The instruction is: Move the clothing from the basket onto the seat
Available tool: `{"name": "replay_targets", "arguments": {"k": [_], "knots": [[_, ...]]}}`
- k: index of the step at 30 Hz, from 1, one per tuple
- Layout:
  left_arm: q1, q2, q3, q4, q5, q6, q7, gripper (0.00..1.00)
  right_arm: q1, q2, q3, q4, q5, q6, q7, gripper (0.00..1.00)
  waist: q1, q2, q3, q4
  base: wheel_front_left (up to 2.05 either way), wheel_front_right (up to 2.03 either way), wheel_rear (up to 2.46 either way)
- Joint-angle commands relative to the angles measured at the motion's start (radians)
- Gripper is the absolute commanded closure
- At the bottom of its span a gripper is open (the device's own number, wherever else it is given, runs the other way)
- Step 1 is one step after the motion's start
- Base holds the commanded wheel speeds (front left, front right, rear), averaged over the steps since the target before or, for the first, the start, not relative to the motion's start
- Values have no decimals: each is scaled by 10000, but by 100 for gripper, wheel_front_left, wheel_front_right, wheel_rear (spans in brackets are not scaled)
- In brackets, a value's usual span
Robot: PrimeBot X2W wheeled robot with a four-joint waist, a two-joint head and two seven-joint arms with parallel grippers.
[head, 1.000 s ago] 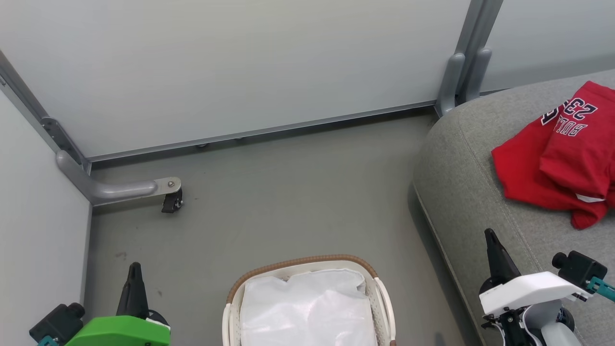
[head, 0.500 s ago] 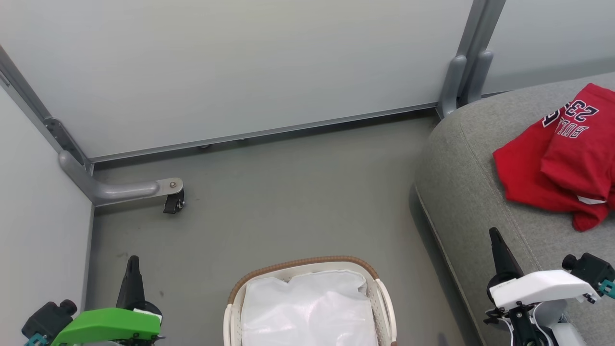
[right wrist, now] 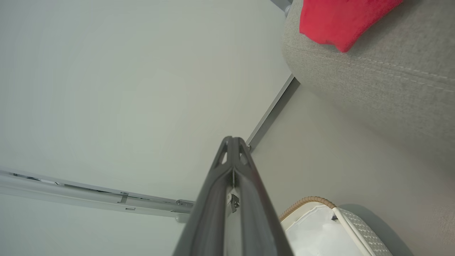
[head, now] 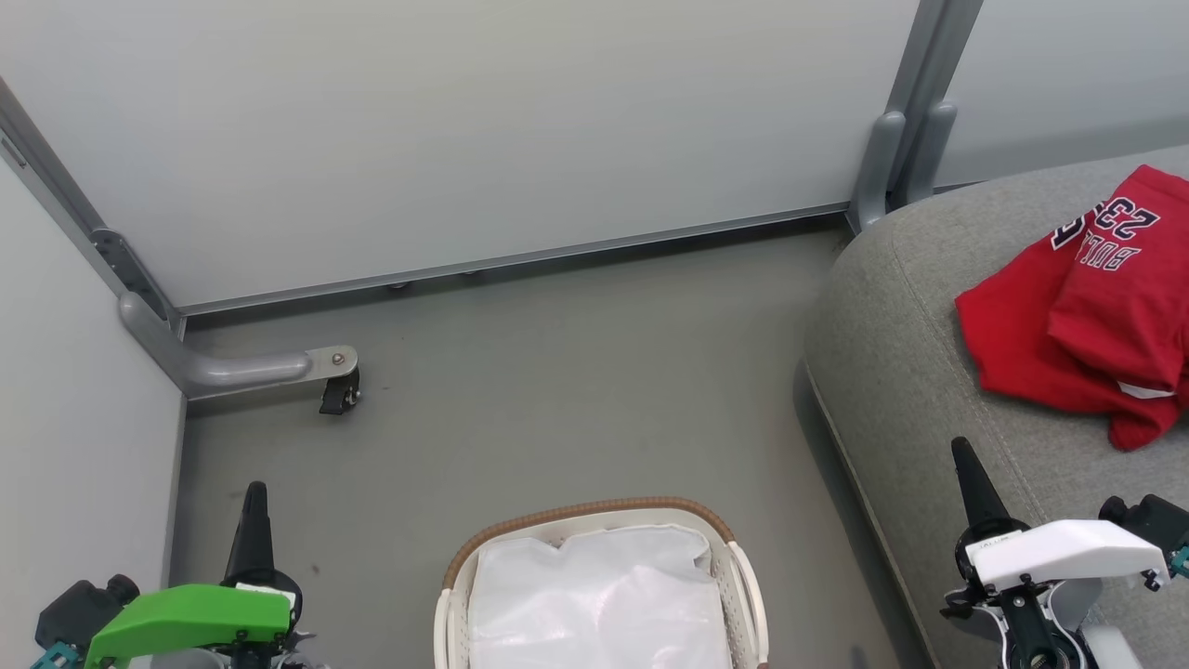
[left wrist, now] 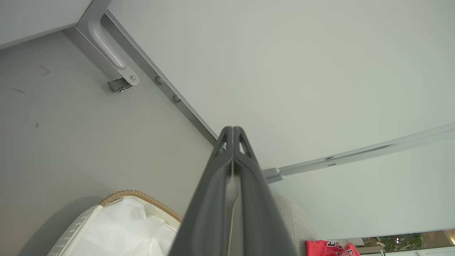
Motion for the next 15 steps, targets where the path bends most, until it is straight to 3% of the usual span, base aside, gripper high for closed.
{"name": "replay_targets", "arguments": {"k": [1,15], "knots": [[-288,77,66,-101,-291,-15,69,100,-175,-61,-65,-138,274,-5,80,100,1,0,-6,6,0,0,0],[-431,83,144,-157,-1573,-18,430,100,-188,-69,-201,-217,1585,-5,439,100,1,0,-57,53,0,0,0]]}}
